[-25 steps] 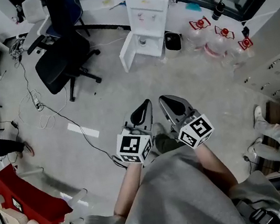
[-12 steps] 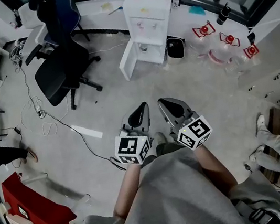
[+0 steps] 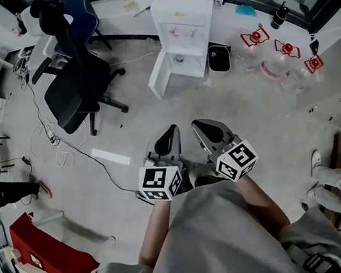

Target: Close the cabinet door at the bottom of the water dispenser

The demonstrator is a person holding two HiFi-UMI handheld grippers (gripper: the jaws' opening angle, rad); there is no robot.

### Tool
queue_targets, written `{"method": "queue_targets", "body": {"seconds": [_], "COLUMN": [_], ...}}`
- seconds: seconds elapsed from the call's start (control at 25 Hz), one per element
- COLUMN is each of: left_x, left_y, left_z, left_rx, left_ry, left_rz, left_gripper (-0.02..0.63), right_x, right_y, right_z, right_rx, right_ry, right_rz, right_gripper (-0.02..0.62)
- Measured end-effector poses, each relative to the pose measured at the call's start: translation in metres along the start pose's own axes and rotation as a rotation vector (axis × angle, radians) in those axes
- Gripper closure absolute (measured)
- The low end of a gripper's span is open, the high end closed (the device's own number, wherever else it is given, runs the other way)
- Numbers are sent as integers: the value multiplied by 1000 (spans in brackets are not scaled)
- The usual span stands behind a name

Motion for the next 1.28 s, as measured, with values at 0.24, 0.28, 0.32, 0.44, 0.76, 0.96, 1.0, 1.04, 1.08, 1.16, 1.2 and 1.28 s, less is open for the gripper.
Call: {"method": "queue_targets", "body": {"seconds": [0.24, 0.28, 0.32, 0.44, 0.76, 0.96, 1.0, 1.04, 1.08, 1.16, 1.2, 1.28], "left_x": [21, 25, 28, 39, 66, 82, 86, 89, 93, 100, 103, 109], "left_y": [2, 3, 5, 10, 23, 31, 32, 33, 34, 37, 38, 40], "left_z": [-32, -38, -45, -68, -137, -183, -191, -200, -208, -224, -231, -244], "left_rx": [-12, -12, -12, -16, -46, -70, -74, -79, -84, -97, -103, -117], "left_ry": [0, -3, -6, -13, -31, -36, -39, -41, -44, -51, -56, -68], "left_rz": [-10, -9, -7, -6, -12, -27, -32, -38, -43, -55, -61, -74], "left_gripper": [600, 600, 600, 600, 600, 600, 600, 600, 600, 600, 600, 600], "right_x": [33, 39, 46, 70, 143, 192, 201, 209, 218, 235, 242, 256], "right_y": [-2, -2, -1, 1, 4, 6, 6, 6, 7, 7, 8, 9], "right_z": [16, 18, 20, 23, 26, 30, 31, 32, 34, 36, 37, 39], "right_rx": [13, 15, 14, 13, 15, 21, 24, 26, 28, 34, 37, 41], "right_ry": [-12, -16, -20, -27, -36, -45, -49, -53, -59, -71, -78, -91], "right_rz": [-12, -13, -15, -20, -57, -82, -87, -92, -98, -111, -119, -135], "right_gripper": [584, 584, 584, 584, 583, 584, 584, 584, 584, 584, 584, 584]}}
Point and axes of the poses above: the fingertips, and each gripper's own axes: x forward along the fingers, z to its right, y out of its top, the point moved 7 cm from there along -x, backward along the fingers, and after that the axes turned 4 degrees about -y, right-handed, at the moved point
